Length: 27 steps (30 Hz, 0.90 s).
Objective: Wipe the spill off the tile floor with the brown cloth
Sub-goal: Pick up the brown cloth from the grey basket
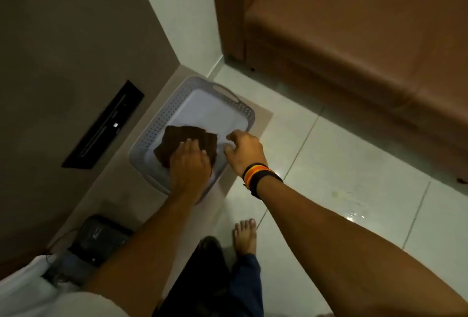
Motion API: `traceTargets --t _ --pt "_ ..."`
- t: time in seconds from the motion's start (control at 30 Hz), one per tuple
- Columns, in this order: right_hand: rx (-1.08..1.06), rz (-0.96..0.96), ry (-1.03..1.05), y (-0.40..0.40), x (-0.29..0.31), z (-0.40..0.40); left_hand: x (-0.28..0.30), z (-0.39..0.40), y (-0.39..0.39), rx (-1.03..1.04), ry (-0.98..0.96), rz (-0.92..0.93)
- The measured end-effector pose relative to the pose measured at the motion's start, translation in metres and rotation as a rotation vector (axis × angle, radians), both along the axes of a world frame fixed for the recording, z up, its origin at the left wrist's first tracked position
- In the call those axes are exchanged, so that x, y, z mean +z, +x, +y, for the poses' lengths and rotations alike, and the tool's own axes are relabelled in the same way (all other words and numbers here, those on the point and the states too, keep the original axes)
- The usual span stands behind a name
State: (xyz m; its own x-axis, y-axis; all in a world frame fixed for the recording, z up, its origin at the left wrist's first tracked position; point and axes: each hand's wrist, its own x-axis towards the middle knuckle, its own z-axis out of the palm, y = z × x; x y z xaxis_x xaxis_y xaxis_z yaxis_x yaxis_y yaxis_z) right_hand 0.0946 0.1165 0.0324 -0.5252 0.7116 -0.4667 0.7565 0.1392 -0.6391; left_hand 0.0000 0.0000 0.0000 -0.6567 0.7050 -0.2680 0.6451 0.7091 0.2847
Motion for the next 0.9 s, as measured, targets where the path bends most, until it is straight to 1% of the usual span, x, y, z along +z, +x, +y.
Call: traceTargets --t 0.1,0.13,0.2,0.27,0.33,0.47,0.53,0.63,0.7,0.8,0.83,0.9 --pt "-0.208 0.029 -0.227 -0.046 -0.041 -0.008 -0.034 -0.002 -0.041 0.221 -0.113 -0.013" --pt "-0.241 0.004 -0.303 -0.059 -0.05 -0.01 -0.04 -0.003 -0.054 0.271 -0.142 -0.04" --pt "-0.305 -0.04 -0.39 -0.077 -0.067 -0.011 -0.052 -0.005 -0.068 0.329 -0.145 -0.101" --pt "-0.354 -0.077 -0.373 -0.089 -0.081 -0.011 -0.059 -0.004 -0.079 0.352 -0.159 -0.129" --pt "-0.372 -0.101 -0.353 -0.097 -0.093 -0.013 -0.065 -0.002 -0.087 0.381 -0.159 -0.108" --pt "-0.325 -0.129 -0.351 -0.104 -0.103 -0.015 -0.062 0.005 -0.09 0.39 -0.135 -0.034" --pt "-0.329 -0.116 -0.368 -0.104 -0.1 -0.014 -0.054 0.008 -0.093 0.398 -0.093 -0.075" --pt "-0.402 0.023 -0.413 -0.096 -0.089 -0.017 -0.041 0.007 -0.09 0.337 0.06 -0.189" --pt "-0.506 0.163 -0.499 -0.086 -0.075 -0.02 -0.028 0.006 -0.083 0.283 0.192 -0.252" --pt "-0.693 0.355 -0.653 -0.061 -0.051 -0.014 -0.006 0.015 -0.063 0.304 0.351 -0.391" --pt "-0.752 0.412 -0.674 -0.05 -0.043 -0.009 0.001 0.021 -0.055 0.314 0.395 -0.416" --pt "-0.891 0.518 -0.694 -0.019 -0.025 0.004 0.016 0.038 -0.037 0.294 0.435 -0.391"
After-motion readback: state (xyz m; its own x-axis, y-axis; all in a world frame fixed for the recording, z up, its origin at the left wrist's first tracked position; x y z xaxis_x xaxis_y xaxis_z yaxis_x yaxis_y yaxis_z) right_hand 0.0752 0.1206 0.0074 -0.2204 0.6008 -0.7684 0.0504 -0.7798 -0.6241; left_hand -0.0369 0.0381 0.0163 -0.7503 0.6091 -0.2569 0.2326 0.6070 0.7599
